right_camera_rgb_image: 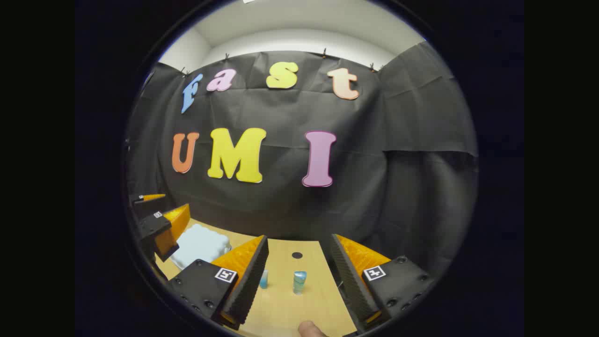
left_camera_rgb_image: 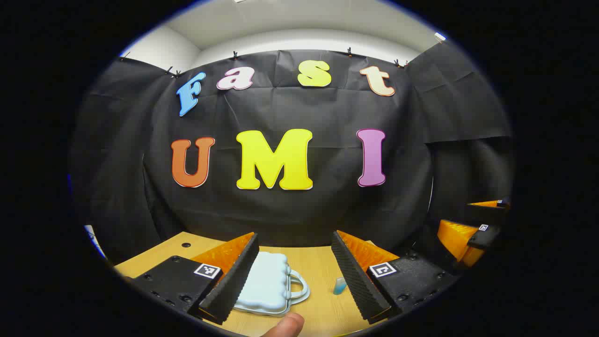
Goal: First open the suitcase, pack the skin care products into it, and then close the suitcase.
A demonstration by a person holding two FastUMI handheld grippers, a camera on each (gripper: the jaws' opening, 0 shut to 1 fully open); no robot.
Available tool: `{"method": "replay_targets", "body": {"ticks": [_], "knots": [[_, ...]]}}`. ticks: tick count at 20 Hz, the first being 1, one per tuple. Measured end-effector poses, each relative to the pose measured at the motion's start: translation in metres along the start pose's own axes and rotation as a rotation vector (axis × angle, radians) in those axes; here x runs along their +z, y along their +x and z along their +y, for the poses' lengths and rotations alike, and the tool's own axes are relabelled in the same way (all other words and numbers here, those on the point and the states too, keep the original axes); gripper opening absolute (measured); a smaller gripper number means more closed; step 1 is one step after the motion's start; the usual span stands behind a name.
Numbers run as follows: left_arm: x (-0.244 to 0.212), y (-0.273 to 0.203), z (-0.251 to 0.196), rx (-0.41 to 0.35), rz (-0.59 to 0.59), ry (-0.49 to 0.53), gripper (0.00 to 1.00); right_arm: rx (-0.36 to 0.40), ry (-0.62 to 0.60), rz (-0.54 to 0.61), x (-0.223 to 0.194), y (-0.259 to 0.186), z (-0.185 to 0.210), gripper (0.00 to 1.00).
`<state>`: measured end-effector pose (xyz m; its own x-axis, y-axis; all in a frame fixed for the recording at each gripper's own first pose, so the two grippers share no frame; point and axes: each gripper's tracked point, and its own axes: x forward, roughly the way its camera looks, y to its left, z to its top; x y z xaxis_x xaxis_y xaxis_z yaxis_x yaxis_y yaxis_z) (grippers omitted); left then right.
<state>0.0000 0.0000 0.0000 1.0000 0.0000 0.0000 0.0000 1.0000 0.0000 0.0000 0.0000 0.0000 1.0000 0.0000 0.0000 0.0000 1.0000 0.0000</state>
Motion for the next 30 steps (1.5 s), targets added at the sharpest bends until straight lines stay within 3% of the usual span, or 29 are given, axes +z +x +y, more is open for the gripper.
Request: {"method": "replay_targets", "body": {"ticks": [11,24,28,30], "knots": [[-0.016,0.014,-0.005,0.016,0.058,-0.02,0.99,0.029,0.04,0.053,-0.005,0.035,-0.001,0.8],[-0.014,0.018,0.0,0.01,0.044,0.0,1.0,0.074,-0.024,-0.018,0.013,0.028,0.019,0.8],[-0.022,0.025,0.006,0.018,0.036,0.031,0.99,0.056,-0.033,-0.029,0.014,0.028,0.008,0.79],[-0.035,0.033,0.012,0.031,0.039,0.097,0.99,0.034,-0.032,-0.047,0.018,0.029,-0.006,0.79]]}}
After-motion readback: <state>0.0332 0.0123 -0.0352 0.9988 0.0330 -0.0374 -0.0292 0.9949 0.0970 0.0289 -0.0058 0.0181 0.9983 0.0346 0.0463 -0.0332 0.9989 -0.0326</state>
